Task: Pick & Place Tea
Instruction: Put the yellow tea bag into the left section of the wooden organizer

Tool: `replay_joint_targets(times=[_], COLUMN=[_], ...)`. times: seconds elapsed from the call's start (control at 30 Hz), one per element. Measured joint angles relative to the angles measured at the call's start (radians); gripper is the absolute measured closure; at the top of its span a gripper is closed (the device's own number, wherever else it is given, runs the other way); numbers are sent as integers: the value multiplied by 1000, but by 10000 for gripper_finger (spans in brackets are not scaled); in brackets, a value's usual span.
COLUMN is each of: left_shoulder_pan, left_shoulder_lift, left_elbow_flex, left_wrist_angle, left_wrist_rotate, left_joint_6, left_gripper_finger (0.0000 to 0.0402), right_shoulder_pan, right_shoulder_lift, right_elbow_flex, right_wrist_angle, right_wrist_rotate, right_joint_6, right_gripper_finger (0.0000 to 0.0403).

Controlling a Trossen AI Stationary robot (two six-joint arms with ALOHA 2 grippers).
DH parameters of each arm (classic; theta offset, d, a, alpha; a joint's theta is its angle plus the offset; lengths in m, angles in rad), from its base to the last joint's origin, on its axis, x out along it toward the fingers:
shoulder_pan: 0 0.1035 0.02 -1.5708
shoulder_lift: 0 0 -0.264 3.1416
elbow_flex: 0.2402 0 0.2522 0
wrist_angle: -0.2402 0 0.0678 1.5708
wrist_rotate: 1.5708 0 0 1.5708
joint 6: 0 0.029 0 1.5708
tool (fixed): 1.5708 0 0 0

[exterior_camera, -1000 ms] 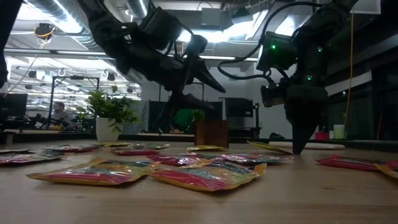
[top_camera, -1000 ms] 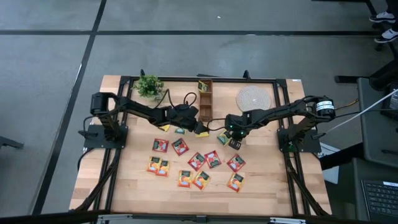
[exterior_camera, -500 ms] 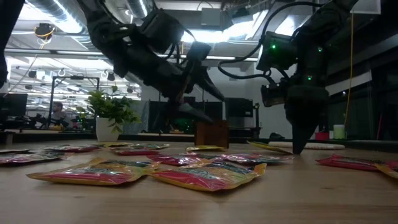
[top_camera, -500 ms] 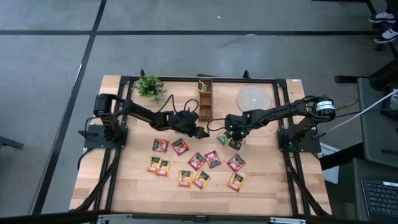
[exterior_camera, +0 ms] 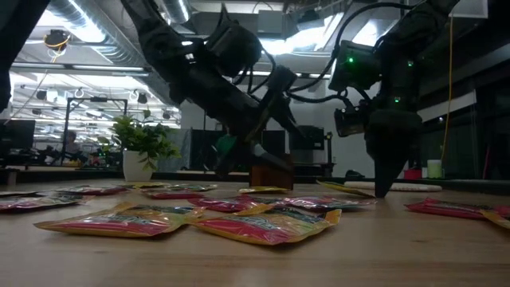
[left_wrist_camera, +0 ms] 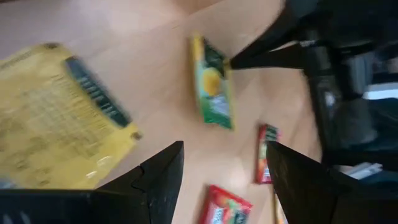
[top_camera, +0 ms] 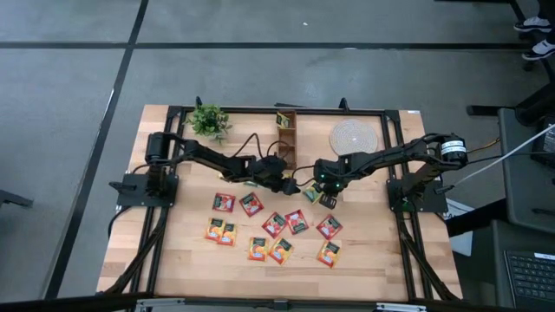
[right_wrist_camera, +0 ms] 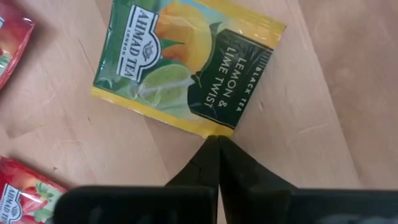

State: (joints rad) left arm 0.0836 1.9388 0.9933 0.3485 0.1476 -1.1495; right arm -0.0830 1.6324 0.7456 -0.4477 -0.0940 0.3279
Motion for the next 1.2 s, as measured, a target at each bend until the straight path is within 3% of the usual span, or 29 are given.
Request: replay_joint_targets(times=[0.47, 0.77, 1.0, 1.2], left_shoulder_pan=[-39, -88, -129, -182], left_shoulder_lift=[0, 0, 0, 0], left_elbow_flex=[9, 9, 9, 9], left_wrist_angle=[-61, -62, -60, -21], left_wrist_rotate=[-58, -155, -295, -408], left_joint_6=[12, 200, 489, 929], left_gripper_finger=[178, 178, 178, 178], right_shoulder_pan=[1, 0, 0, 0], right_shoulder_lift=[-23, -24, -24, -24], right_elbow_flex=[-3, -2, -1, 0], right_wrist_angle=[14, 13, 12, 12], right_wrist_rotate=[13, 13, 13, 13], right_joint_6=[-21, -20, -20, -21], right_gripper_finger=[399, 399, 399, 399])
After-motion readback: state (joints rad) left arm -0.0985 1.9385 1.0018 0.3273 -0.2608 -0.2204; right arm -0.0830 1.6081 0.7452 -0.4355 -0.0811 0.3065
